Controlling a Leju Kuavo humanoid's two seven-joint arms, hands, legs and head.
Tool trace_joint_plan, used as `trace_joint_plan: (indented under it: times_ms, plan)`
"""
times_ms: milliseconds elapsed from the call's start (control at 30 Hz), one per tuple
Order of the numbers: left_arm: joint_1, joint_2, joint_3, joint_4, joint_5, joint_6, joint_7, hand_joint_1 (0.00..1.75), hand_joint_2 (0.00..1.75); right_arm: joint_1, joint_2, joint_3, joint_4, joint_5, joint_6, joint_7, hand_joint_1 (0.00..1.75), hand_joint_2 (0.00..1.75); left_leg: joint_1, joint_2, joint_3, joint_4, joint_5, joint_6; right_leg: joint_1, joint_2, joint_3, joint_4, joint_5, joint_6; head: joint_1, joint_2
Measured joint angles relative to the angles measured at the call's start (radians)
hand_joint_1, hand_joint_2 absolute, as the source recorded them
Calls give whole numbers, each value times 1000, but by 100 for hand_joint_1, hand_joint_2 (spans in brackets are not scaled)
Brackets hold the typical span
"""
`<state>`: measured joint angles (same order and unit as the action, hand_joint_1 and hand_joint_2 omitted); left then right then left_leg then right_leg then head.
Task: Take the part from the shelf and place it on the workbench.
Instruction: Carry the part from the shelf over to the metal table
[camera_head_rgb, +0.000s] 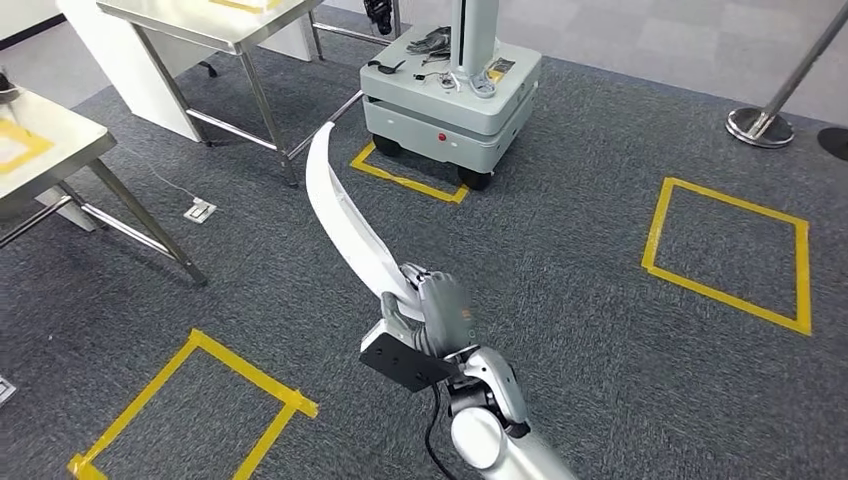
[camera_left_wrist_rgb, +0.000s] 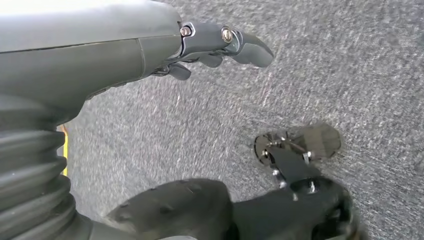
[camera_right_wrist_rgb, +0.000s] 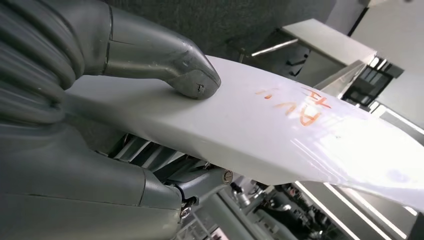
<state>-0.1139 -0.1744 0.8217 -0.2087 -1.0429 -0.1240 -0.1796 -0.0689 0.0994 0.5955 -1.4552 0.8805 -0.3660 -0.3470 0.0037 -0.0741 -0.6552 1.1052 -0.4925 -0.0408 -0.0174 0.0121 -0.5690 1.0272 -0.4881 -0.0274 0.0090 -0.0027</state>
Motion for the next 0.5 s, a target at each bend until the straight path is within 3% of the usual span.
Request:
trace_joint_plan:
  times_ms: [33,67,100,133,167,200,267,333,400,433,500]
  plan:
    - [-2,-1,0,0,0,0,0,0,175,0,0,0,0,0,0,0,175,175,-1,34,-30,62,-34,-3,1,-14,1,-1,-1,-3,-3,0]
    - [-3,-1,0,0,0,0,0,0,175,0,0,0,1,0,0,0,175,175,0,53,-62,129,-66,-6,2,-30,1,-1,-2,-4,-4,0]
    - [-4,-1,0,0,0,0,1,0,175,0,0,0,2,0,0,0,175,175,1,62,-85,179,-84,-8,3,-45,1,-1,-3,-5,-4,0]
    - [-4,-1,0,0,0,0,3,0,175,0,0,0,2,0,0,0,175,175,3,66,-93,199,-84,-9,3,-60,2,-1,-5,-5,-4,0]
    - [-4,-1,0,0,0,0,5,0,175,-1,0,0,3,0,1,0,175,175,4,71,-78,176,-65,-10,3,-75,3,0,-7,-3,-4,0]
    - [-4,-1,0,0,0,0,6,0,175,-2,0,0,3,0,1,0,175,175,5,81,-46,118,-33,-10,3,-88,6,0,-9,-1,-4,0]
    - [-6,0,0,0,0,0,8,0,175,-4,0,0,3,0,1,0,175,175,2,126,29,-19,19,-2,6,-111,12,3,-17,8,-4,0]
    - [-7,0,0,0,0,0,8,0,175,-5,0,0,3,-1,1,0,175,175,-3,146,58,-74,32,13,11,-129,17,5,-23,19,-2,0]
    - [-6,0,0,0,1,0,8,0,175,-7,0,0,4,-3,1,-1,175,175,-4,122,57,-75,35,27,11,-148,21,2,-26,30,-1,0]
    - [-5,0,0,-1,1,0,8,0,175,-8,-1,0,4,-5,1,-2,175,175,-3,109,57,-78,37,33,9,-141,22,7,-32,36,0,0]
    - [-6,0,0,-1,1,0,8,0,175,-11,-1,0,5,-8,0,-4,175,175,3,86,61,-83,40,45,3,-90,-3,65,-67,45,3,0]
